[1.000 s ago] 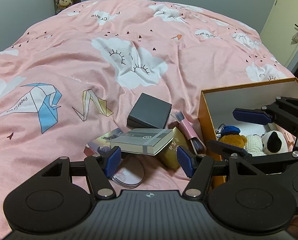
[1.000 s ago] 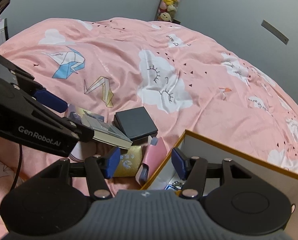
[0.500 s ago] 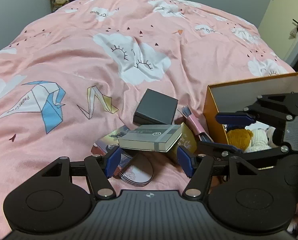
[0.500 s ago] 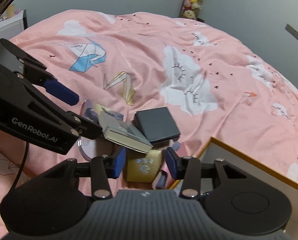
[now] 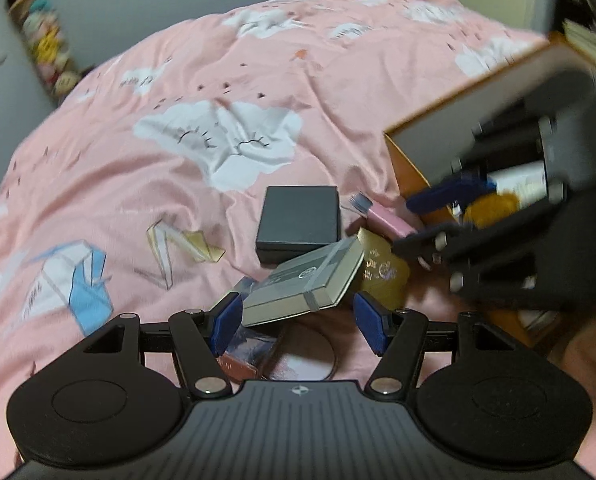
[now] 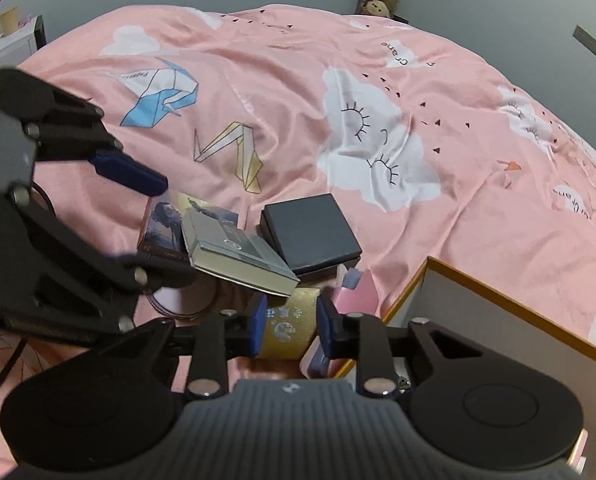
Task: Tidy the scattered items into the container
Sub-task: 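Move the left tool to the grey card box on the pile, then grasp the grey card box by its edge with the left tool and lift it, then grasp the pink brush item with the right tool while the left tool holds the grey box, then lift the pink item and carry it over the orange box with the right tool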
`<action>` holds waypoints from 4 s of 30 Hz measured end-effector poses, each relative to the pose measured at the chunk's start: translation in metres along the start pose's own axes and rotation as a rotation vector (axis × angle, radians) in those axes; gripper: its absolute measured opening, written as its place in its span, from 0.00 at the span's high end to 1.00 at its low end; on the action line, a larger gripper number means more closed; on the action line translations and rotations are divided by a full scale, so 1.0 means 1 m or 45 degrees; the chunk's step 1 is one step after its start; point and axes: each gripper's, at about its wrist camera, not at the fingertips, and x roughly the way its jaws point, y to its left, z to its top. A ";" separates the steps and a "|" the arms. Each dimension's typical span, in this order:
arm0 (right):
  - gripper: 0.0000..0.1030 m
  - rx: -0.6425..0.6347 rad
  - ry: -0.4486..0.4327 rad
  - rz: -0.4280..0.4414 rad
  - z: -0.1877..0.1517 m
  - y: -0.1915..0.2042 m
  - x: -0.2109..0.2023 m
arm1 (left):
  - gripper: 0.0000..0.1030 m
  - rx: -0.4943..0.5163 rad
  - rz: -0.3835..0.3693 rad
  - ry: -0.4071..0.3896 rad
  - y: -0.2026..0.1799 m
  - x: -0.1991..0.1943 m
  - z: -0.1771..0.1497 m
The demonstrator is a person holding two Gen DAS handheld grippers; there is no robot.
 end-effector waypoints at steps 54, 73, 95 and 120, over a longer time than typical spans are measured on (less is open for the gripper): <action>0.70 -0.159 0.481 -0.020 0.054 -0.014 0.088 | 0.84 -0.286 -0.016 -0.140 0.016 0.027 -0.001; 0.61 -0.297 0.553 -0.201 0.063 -0.006 0.117 | 1.00 -0.450 0.017 -0.145 0.041 0.021 -0.013; 0.64 -0.271 0.776 -0.095 0.078 -0.012 0.134 | 0.91 -0.451 -0.050 -0.131 0.044 0.025 -0.017; 0.79 -0.103 0.412 0.035 0.059 -0.028 0.053 | 0.62 -0.716 -0.251 0.005 0.066 0.044 -0.018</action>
